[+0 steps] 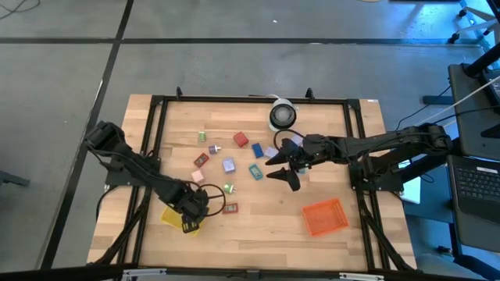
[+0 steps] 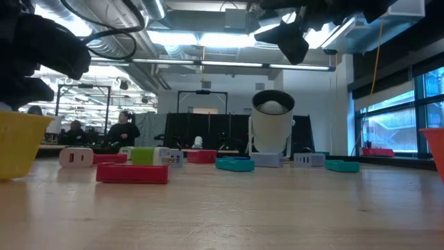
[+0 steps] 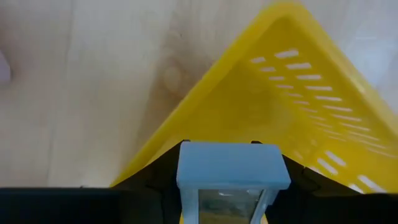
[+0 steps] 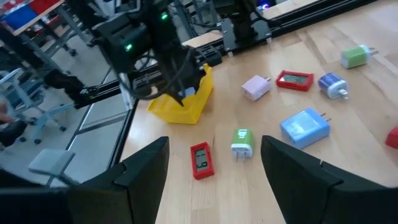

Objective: Pick & Place Office items
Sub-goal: Put the white digital timer into the yellow bin

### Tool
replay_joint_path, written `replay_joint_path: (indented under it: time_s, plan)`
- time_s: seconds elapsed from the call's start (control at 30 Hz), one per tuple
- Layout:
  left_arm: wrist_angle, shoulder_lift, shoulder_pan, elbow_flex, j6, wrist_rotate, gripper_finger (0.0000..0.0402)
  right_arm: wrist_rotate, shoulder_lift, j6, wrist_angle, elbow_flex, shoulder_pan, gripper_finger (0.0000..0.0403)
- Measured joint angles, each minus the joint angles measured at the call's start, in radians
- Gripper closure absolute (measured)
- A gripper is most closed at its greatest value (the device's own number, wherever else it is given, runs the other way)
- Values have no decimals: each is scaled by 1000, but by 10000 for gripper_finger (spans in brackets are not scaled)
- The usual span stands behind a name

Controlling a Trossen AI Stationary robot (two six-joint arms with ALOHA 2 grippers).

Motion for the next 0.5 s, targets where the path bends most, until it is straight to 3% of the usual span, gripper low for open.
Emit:
replay_joint_path:
  time_s: [0.2, 0.5]
  plan:
    - [-29, -6, 0, 0, 8, -38, 228, 57, 0, 7, -38, 0, 0, 147]
    - [-64, -6, 28, 0, -1, -64, 211, 58, 0, 28, -52, 0, 0, 147]
